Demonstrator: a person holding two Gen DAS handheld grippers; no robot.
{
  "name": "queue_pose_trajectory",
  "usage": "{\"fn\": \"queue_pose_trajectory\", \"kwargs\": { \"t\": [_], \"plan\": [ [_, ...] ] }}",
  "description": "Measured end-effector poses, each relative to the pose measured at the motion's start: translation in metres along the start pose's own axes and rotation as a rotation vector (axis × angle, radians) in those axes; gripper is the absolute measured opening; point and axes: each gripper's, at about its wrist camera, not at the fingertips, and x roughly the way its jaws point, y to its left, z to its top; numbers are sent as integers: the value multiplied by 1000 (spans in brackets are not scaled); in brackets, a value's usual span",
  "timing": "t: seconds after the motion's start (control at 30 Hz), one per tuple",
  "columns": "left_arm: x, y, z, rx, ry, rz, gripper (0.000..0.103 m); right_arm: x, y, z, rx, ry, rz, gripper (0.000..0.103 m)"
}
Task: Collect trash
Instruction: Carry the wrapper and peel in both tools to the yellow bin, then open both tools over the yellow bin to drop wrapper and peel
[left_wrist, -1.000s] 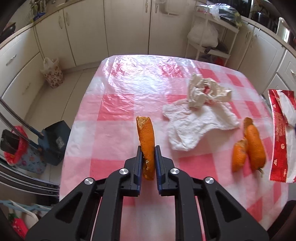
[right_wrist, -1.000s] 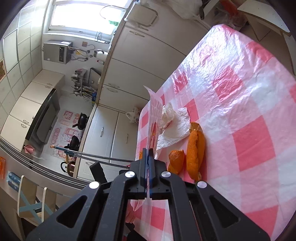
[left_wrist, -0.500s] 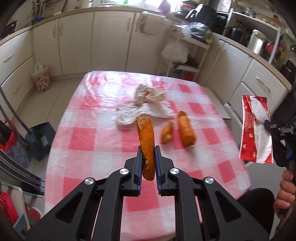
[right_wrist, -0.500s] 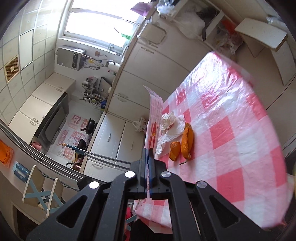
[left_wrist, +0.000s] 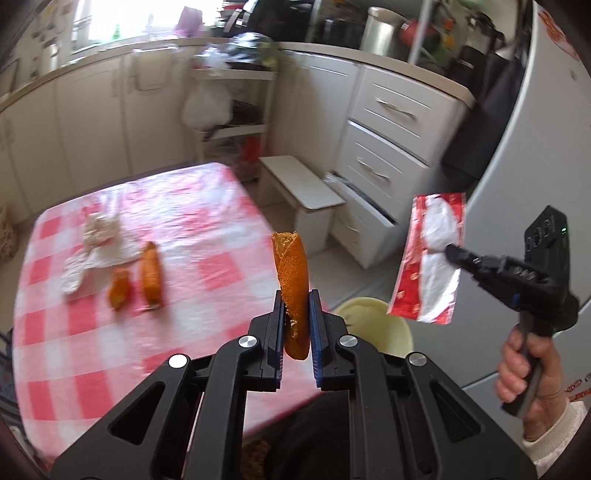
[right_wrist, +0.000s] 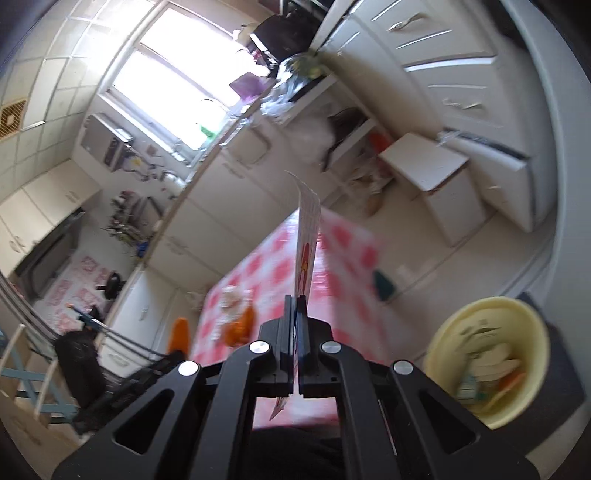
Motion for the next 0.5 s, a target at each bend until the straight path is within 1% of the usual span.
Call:
{"fn": "queue_pose_trajectory", "kwargs": {
  "t": [0.07,0.13,0.23,0.37,0.43,0.5],
  "plan": [
    [17,-26,4,13,32,-50,12,2,-19,-7,-13,7,-74,2],
    [34,-48,10,27,65,-83,12,9,-40,-14,-16,22,-141,2],
    [73,-83,14,41,146,-128,12,25,-78,-26,33,57,-201,2],
    [123,-112,10,24,255,-141,12,53,-115,-42,84,110,-267,2],
    [146,-122,6,19,307,-129,12,63,-131,-49,114,141,-289,2],
    [171,-134,2,35,370,-110,12,70,-147,-54,138,178,-305,2]
  ]
}}
